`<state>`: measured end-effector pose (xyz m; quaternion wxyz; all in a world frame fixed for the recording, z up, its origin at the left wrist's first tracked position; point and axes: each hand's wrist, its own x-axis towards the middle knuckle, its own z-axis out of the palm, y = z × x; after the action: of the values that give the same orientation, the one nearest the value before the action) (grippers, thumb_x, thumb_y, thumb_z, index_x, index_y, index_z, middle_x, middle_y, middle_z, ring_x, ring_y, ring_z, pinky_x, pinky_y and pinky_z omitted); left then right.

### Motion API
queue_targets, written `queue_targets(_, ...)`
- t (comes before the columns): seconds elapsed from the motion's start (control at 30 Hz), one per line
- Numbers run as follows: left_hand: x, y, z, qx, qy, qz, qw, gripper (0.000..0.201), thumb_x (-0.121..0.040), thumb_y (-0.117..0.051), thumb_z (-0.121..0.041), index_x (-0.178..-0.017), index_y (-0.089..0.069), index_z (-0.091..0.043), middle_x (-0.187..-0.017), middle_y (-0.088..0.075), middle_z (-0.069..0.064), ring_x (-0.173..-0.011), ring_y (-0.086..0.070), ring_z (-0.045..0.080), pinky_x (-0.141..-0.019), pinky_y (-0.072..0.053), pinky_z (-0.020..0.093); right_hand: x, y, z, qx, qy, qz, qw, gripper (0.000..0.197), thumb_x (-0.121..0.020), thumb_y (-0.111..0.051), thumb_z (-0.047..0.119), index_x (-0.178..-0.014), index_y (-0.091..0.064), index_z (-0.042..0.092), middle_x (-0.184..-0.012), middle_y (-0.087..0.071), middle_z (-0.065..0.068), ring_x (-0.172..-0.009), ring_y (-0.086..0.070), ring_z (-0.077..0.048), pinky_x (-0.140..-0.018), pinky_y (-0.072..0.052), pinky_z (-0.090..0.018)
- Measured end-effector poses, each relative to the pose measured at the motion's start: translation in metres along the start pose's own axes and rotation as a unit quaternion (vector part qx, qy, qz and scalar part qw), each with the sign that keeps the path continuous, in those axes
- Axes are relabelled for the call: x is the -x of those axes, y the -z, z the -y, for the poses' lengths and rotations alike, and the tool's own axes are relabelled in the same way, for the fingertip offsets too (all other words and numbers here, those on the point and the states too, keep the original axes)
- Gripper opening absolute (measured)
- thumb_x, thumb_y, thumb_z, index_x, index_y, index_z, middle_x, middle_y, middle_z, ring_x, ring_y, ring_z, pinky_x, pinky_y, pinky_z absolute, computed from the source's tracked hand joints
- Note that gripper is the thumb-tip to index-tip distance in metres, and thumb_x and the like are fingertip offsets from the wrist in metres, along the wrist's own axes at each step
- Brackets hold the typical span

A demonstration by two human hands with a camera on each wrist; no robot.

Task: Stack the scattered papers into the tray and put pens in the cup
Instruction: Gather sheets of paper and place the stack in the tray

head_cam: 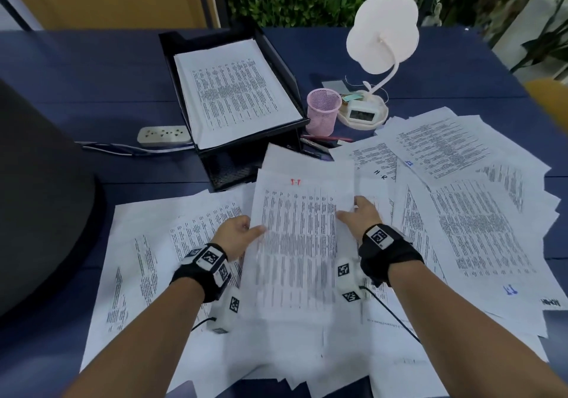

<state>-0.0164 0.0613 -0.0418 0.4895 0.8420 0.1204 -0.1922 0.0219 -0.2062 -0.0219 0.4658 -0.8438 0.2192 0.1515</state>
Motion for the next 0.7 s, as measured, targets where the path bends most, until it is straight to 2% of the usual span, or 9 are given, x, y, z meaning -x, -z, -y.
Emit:
queue_targets(0.07,0.004,0.006,-0.001,-0.046,-0.004,-0.041,0.998,0.029,-0.089,-0.061,-0.040,-0.075,-0.056,-0.014,-0.074,-0.063,0.000,-0.065,-0.059,0.015,-0.065,-0.050,0.028,-0.001,-0.002,0.001,0.051,-0.009,0.009,0.999,0.036,-0.088,-0.061,0.012,-0.121,-0.051,0.000,-0.120,-0.059,-0.018,-0.097,-0.056,-0.028,-0.081,-0.045,-0.030)
queue_targets(0.13,0.004,0.019,0.002,-0.127,-0.014,-0.103,0.986,0.019,-0.090,-0.059,-0.034,-0.087,-0.061,-0.015,-0.086,-0.064,-0.001,-0.081,-0.062,0.018,-0.067,-0.045,0.025,0.000,-0.005,0.002,0.095,-0.015,0.026,0.995,0.027,-0.089,-0.058,0.008,-0.113,-0.056,-0.004,-0.111,-0.061,-0.019,-0.088,-0.052,-0.024,-0.074,-0.039,-0.026)
queue_targets(0.17,0.003,0.027,0.006,-0.166,-0.014,-0.122,0.978,0.018,-0.089,-0.061,-0.032,-0.097,-0.063,-0.015,-0.097,-0.065,0.002,-0.092,-0.061,0.022,-0.073,-0.046,0.027,0.000,-0.007,0.003,0.116,-0.018,0.035,0.992,0.021,-0.089,-0.057,0.008,-0.106,-0.059,-0.004,-0.105,-0.060,-0.018,-0.086,-0.050,-0.024,-0.073,-0.038,-0.025)
queue_targets(0.23,-0.002,0.044,0.013,-0.278,0.014,-0.130,0.952,0.041,-0.084,-0.066,-0.036,-0.119,-0.057,-0.017,-0.123,-0.057,0.008,-0.112,-0.053,0.027,-0.091,-0.045,0.036,0.001,-0.010,0.004,0.150,-0.023,0.049,0.987,0.013,-0.088,-0.057,0.009,-0.095,-0.060,-0.001,-0.102,-0.058,-0.017,-0.090,-0.054,-0.027,-0.073,-0.037,-0.026)
queue_targets(0.33,-0.011,0.069,0.022,-0.405,0.068,-0.109,0.905,0.079,-0.075,-0.069,-0.051,-0.140,-0.036,-0.021,-0.143,-0.040,0.006,-0.131,-0.038,0.027,-0.108,-0.031,0.044,-0.001,-0.014,0.004,0.171,-0.021,0.052,0.984,0.026,-0.087,-0.055,0.008,-0.110,-0.058,-0.002,-0.113,-0.060,-0.020,-0.102,-0.058,-0.031,-0.075,-0.038,-0.026)
queue_targets(0.43,-0.019,0.085,0.025,-0.428,0.093,-0.064,0.897,0.095,-0.070,-0.071,-0.058,-0.145,-0.025,-0.021,-0.144,-0.038,0.009,-0.132,-0.038,0.029,-0.109,-0.027,0.048,-0.003,-0.015,0.001,0.169,-0.019,0.055,0.984,0.020,-0.087,-0.054,0.007,-0.106,-0.056,0.000,-0.104,-0.058,-0.017,-0.088,-0.052,-0.025,-0.073,-0.037,-0.024)
queue_targets(0.53,-0.023,0.086,0.021,-0.439,0.100,-0.043,0.892,0.100,-0.066,-0.075,-0.058,-0.144,-0.025,-0.020,-0.135,-0.044,0.013,-0.124,-0.045,0.034,-0.103,-0.038,0.044,-0.002,-0.013,-0.001,0.154,-0.018,0.057,0.986,0.028,-0.089,-0.054,0.008,-0.116,-0.055,0.000,-0.114,-0.060,-0.016,-0.091,-0.052,-0.025,-0.076,-0.040,-0.026)
queue_targets(0.63,-0.021,0.083,0.015,-0.458,0.105,-0.023,0.882,0.090,-0.067,-0.076,-0.054,-0.138,-0.034,-0.018,-0.133,-0.046,0.010,-0.122,-0.045,0.031,-0.099,-0.041,0.042,0.003,-0.012,0.000,0.139,-0.016,0.053,0.989,0.032,-0.090,-0.055,0.009,-0.121,-0.055,0.000,-0.120,-0.060,-0.015,-0.107,-0.056,-0.031,-0.087,-0.043,-0.029)
queue_targets(0.7,-0.019,0.082,0.011,-0.448,0.101,-0.008,0.888,0.075,-0.076,-0.072,-0.047,-0.138,-0.041,-0.018,-0.136,-0.045,0.010,-0.124,-0.045,0.030,-0.099,-0.041,0.042,0.002,-0.011,-0.001,0.129,-0.012,0.056,0.990,0.031,-0.088,-0.057,0.010,-0.118,-0.057,0.001,-0.118,-0.062,-0.017,-0.108,-0.057,-0.032,-0.089,-0.045,-0.032)
